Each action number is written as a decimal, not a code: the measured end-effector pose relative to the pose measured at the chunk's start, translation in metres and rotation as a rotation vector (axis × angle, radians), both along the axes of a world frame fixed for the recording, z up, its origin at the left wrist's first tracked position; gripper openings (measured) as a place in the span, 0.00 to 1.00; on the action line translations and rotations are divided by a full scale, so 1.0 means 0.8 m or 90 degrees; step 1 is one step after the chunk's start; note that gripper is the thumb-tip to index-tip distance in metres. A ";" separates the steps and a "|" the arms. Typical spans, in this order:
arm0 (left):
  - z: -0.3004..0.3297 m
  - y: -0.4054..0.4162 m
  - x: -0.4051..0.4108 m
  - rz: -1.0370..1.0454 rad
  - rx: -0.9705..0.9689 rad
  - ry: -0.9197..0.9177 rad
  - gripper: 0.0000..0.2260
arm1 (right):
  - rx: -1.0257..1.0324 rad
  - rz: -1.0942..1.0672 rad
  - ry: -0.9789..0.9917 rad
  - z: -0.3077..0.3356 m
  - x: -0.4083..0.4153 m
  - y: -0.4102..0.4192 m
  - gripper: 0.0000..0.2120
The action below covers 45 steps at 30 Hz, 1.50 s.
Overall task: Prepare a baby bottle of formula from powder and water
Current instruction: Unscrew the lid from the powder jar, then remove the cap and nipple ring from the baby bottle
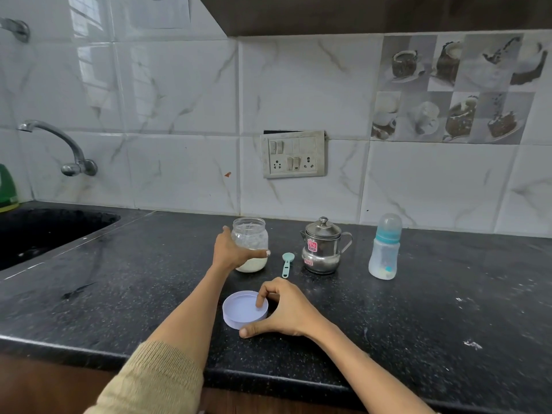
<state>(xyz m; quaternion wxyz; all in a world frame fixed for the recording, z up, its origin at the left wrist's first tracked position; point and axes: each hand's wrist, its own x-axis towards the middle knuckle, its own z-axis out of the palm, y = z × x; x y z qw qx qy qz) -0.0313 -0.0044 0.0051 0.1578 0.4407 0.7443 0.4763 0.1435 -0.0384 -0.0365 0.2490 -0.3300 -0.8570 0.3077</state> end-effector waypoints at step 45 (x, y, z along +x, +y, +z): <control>-0.044 0.118 0.296 -0.373 0.052 -0.104 0.27 | -0.086 -0.411 0.261 0.013 0.215 0.173 0.25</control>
